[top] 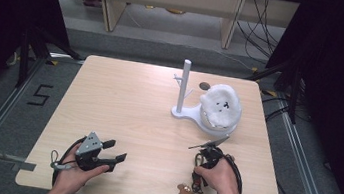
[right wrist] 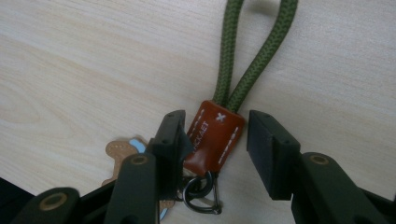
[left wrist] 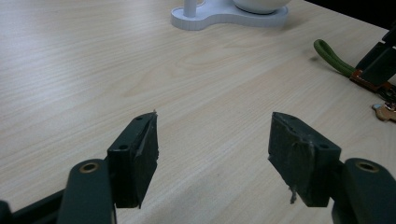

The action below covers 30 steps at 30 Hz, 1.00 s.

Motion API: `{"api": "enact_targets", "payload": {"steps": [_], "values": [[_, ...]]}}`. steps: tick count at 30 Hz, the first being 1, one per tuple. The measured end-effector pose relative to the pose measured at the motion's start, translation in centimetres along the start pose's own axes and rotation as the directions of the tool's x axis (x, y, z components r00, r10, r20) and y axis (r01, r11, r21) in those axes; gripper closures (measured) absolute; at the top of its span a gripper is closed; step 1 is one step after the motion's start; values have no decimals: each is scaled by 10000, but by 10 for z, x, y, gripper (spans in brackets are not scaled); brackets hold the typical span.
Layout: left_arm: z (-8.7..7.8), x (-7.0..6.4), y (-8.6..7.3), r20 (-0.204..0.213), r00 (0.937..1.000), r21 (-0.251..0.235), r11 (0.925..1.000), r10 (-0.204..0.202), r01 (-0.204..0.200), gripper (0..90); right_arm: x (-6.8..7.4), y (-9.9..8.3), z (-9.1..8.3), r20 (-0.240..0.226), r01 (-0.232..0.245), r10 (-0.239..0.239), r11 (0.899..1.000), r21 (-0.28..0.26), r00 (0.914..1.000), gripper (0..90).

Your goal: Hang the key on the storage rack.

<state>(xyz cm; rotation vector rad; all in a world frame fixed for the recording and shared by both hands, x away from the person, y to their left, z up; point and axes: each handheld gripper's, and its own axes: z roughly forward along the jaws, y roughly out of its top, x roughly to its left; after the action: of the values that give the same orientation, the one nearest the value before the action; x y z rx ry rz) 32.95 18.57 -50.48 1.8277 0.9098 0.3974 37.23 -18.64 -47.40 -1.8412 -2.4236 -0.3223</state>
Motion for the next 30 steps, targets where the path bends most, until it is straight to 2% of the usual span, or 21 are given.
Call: {"api": "enact_targets", "payload": {"steps": [2,5,11,14,17,19,21,24,27,28,29,30], "values": [[0,0,0,-48,10000,66,10000,3,-3,331,0,1,2,8,89,-89,9998,-175,10000,593],[0,0,0,76,10000,-25,10000,33,-33,332,0,2,3,-38,113,-113,9999,-66,9999,611],[0,0,0,55,10000,-33,10000,36,-36,332,5,4,4,253,229,-232,9997,99,9994,682],[0,0,-1,50,10000,-24,10000,38,-38,332,7,4,6,71,456,-457,9990,27,9989,767],[0,0,-1,0,10000,-109,9999,16,-16,334,8,4,5,-102,504,-502,9985,209,9987,780],[-2,0,0,-23,10000,35,10000,20,-20,336,7,3,3,-54,472,-471,9986,227,9989,784],[-1,0,1,140,9999,-121,9999,-31,32,342,5,2,1,-123,675,-677,9976,-159,9976,787],[-1,-1,4,150,9999,-172,9998,-32,35,344,4,0,-5,-285,761,-783,9945,-724,9965,788],[0,-3,6,376,9992,-332,9993,-159,171,348,5,-1,-11,-425,633,-692,9900,-1261,9967,790],[0,-3,6,387,9991,-354,9992,-178,191,349,3,-1,-12,-505,882,-969,9842,-1534,9940,790],[0,-4,7,362,9992,-307,9994,-157,168,349,6,-2,-15,-640,571,-688,9838,-1699,9956,790],[0,-4,8,434,9989,-391,9990,-182,199,350,5,-3,-16,-677,657,-795,9802,-1867,9945,790]]}}
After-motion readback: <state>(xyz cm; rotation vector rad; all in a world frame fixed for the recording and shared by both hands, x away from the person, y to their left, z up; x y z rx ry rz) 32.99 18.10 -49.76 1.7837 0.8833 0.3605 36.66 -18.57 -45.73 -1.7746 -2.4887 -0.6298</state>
